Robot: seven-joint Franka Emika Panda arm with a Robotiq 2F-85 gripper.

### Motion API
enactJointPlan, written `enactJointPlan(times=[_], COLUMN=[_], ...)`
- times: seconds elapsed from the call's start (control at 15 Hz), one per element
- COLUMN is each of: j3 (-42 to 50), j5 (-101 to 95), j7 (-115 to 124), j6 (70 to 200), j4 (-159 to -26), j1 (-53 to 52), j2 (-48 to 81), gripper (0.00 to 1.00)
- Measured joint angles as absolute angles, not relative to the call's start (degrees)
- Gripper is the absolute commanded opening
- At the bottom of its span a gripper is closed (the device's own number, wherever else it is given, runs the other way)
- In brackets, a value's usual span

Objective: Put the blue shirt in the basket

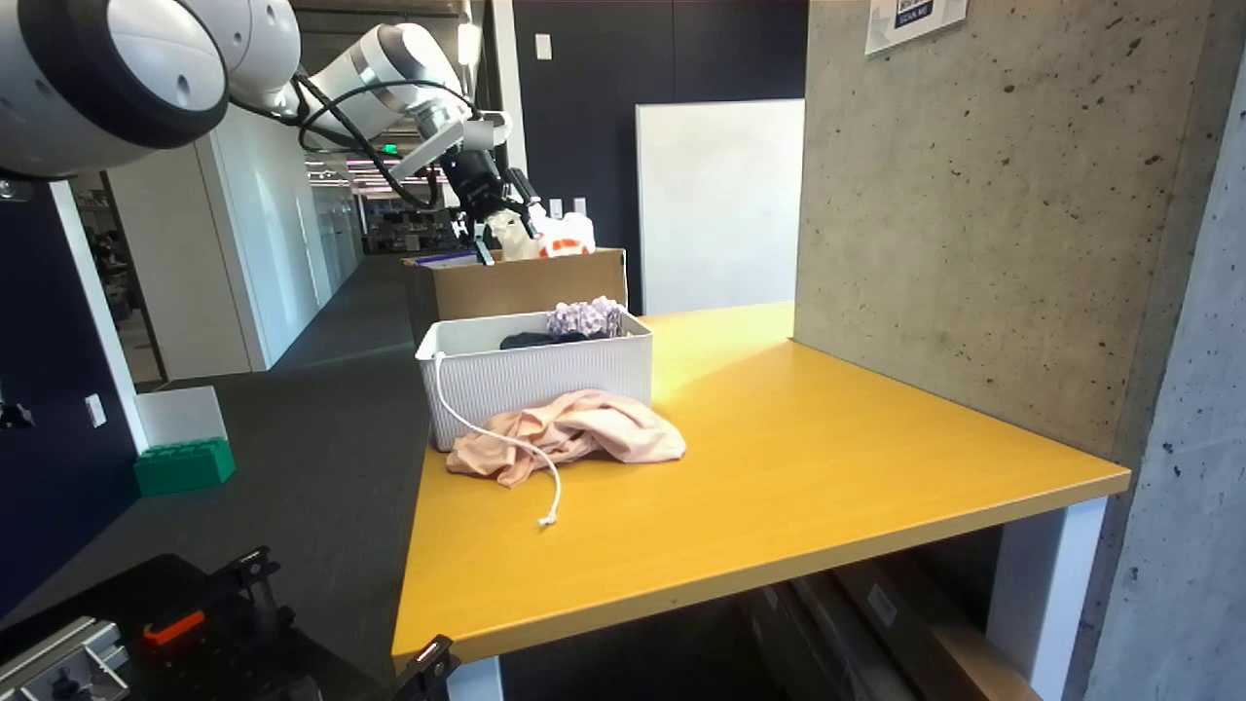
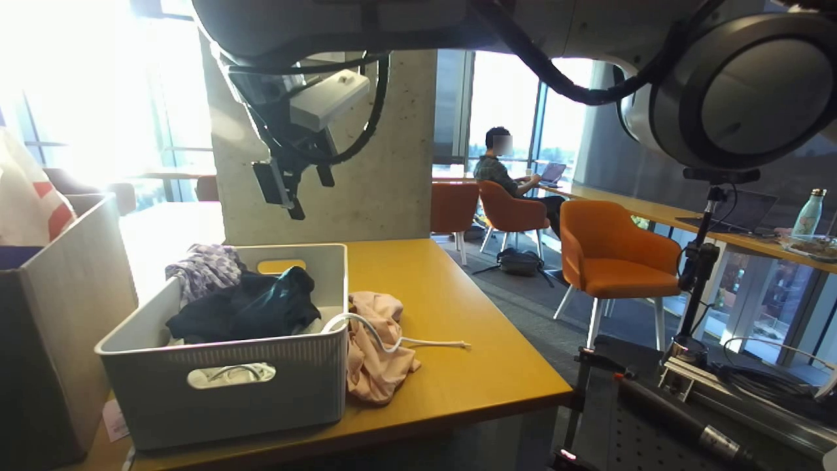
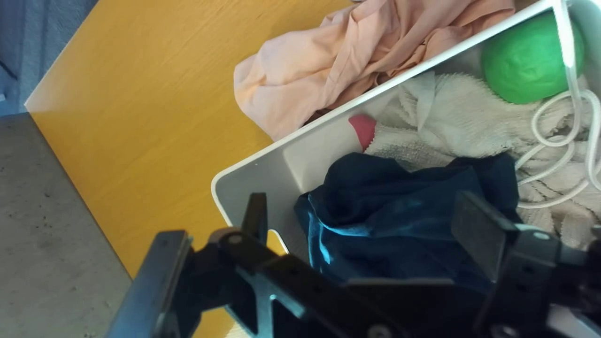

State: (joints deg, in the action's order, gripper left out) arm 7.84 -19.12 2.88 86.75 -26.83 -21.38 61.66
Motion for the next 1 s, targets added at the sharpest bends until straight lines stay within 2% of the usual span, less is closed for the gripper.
enactJointPlan(times=[1.0], j3=[10.21], j5=[-26.28], j7=[5.11], j6=[82.00], j4=[-26.00], j1=[-33.84], j2=[61.75], gripper=[1.00])
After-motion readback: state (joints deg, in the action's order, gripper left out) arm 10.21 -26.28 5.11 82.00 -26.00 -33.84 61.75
